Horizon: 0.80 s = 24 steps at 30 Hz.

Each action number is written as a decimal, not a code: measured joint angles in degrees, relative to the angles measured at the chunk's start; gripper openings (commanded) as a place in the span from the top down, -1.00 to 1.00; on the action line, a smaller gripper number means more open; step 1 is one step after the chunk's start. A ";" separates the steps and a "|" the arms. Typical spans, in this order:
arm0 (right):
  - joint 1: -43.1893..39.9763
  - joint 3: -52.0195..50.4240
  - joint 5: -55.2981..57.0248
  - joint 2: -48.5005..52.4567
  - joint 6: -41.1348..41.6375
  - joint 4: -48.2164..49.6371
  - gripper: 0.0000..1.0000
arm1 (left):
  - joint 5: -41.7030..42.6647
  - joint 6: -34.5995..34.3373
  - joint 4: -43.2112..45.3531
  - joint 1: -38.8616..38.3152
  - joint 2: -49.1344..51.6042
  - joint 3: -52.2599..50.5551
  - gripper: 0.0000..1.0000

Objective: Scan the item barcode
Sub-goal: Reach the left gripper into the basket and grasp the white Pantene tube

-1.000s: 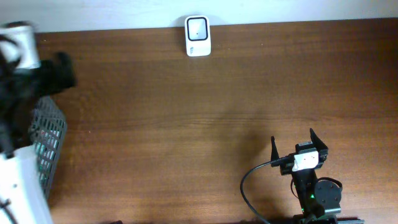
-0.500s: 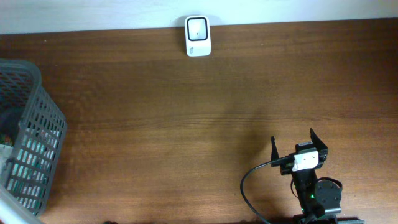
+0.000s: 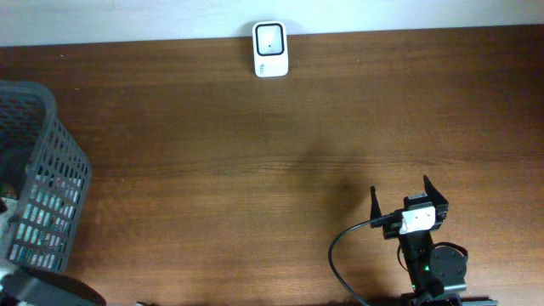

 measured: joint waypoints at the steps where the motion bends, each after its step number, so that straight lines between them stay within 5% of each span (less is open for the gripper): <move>1: 0.00 0.00 0.00 0.00 0.00 0.00 -0.97 | 0.59 0.42 0.87 0.52 0.90 -0.63 -0.83; 8: 0.00 0.00 0.00 0.00 0.00 0.00 -0.97 | 2.16 6.08 2.99 4.66 2.64 -0.94 -0.97; 18: 0.00 0.00 0.00 0.00 -0.04 0.00 -0.97 | 10.40 18.51 3.34 7.15 10.69 -0.96 -0.49; 24: 0.00 0.00 0.00 0.00 -0.02 0.00 -0.97 | 10.51 21.14 4.96 7.15 15.54 -1.01 -0.37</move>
